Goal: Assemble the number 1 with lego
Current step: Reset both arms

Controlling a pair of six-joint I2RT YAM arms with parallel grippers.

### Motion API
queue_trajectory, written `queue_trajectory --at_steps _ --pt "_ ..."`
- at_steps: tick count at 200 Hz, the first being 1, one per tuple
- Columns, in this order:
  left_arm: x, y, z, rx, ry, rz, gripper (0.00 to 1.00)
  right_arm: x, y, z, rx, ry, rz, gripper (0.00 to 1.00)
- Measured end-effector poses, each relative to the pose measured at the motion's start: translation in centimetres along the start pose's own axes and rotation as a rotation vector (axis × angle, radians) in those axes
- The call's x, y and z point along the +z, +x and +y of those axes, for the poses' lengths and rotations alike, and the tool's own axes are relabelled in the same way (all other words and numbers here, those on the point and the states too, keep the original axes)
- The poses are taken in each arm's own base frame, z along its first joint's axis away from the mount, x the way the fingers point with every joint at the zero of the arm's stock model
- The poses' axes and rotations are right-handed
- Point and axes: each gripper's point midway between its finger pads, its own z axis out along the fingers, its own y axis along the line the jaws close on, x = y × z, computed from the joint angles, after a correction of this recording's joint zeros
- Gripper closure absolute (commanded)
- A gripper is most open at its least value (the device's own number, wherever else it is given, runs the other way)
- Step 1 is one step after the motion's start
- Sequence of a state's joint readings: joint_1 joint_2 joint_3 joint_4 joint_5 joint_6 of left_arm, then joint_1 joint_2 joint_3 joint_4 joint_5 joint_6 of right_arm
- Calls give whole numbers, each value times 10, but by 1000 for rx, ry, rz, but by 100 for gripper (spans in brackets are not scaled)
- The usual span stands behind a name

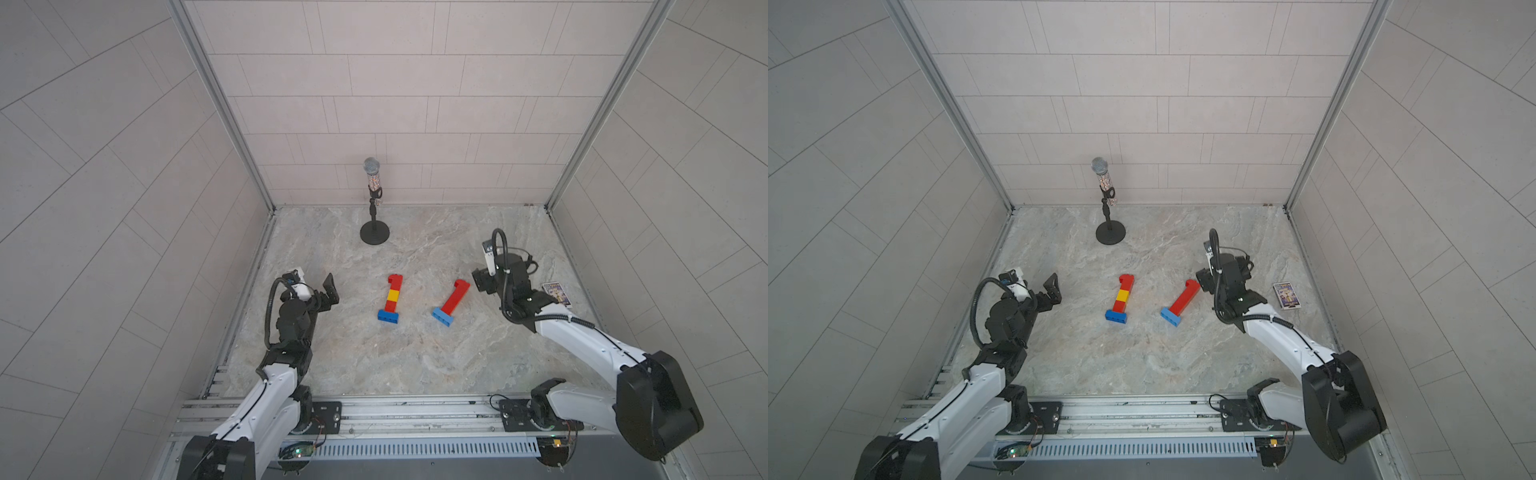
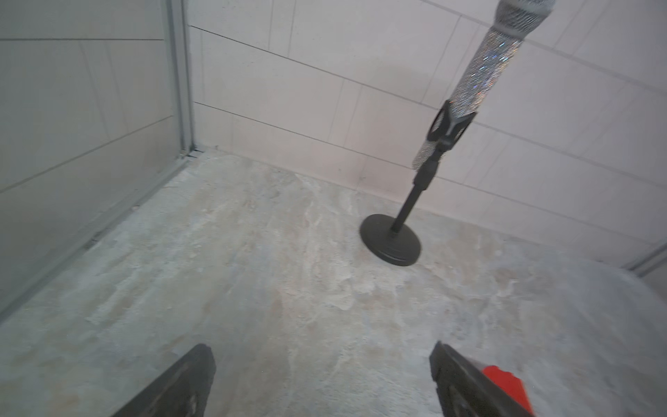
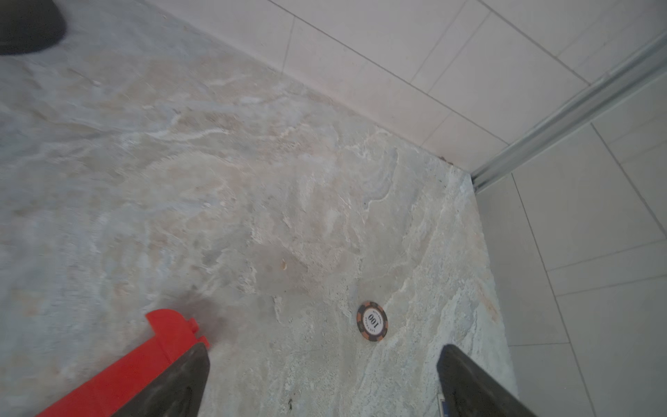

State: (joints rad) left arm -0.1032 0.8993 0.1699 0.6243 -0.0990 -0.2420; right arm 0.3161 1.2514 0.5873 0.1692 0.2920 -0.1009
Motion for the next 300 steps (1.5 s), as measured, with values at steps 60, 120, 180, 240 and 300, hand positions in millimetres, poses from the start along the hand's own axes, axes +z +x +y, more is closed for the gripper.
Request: queue_trajectory --at_steps 60,120,180,240,300 --pt "53 42 28 129 -166 192 1 45 24 -19 40 180 -38 1" --pt "66 32 51 141 -246 109 0 56 39 -49 175 193 -67 1" --pt "79 54 60 187 -288 174 0 60 60 -57 323 85 -103 1" --pt "80 43 57 193 -283 119 0 55 53 -51 324 66 -154 1" --pt "82 45 54 208 -270 133 0 54 47 -52 326 65 -183 1"
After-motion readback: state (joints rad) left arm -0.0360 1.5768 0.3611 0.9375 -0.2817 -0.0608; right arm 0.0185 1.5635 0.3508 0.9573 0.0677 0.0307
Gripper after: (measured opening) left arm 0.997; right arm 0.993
